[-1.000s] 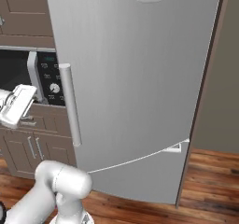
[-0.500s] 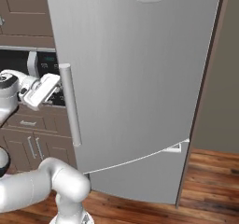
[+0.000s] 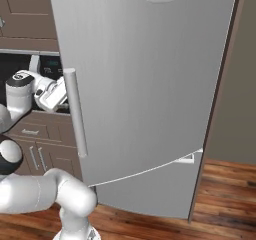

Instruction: Take the lemon wedge from the fridge and place it on the plate with fish on the dining counter.

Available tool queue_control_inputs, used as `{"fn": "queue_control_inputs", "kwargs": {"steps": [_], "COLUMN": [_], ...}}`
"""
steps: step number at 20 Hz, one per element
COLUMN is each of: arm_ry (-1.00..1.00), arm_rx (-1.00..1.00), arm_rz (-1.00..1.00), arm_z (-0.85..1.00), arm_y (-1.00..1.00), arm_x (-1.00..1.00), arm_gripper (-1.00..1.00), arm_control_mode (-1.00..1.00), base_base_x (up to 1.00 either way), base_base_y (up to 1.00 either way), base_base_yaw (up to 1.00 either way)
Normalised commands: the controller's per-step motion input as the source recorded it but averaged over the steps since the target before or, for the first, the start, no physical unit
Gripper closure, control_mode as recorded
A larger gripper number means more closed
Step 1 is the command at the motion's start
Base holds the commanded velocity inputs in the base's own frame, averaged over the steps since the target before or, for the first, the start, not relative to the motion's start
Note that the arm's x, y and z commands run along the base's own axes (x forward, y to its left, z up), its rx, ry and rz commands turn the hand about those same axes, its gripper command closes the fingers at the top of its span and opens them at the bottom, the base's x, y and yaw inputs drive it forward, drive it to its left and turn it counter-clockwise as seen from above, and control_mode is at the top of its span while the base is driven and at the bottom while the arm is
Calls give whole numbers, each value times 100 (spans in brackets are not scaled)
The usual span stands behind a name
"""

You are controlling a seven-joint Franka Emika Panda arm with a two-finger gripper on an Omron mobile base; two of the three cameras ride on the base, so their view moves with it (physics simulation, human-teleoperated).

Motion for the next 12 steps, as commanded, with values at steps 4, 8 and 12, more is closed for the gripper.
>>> {"fn": "queue_control_inputs", "kwargs": {"steps": [4, 8, 12], "arm_ry": [-1, -7, -9], "arm_rx": [0, 4, 6], "arm_rz": [6, 4, 3], "arm_z": [0, 0, 0], "arm_y": [-78, -88, -94], "arm_x": [-87, -100, -100], "arm_gripper": [-100, -100, -100], "arm_control_mode": [-100, -100, -100], "base_base_x": [0, 0, 0], "base_base_y": [0, 0, 0], "base_base_yaw": [0, 0, 0]}}
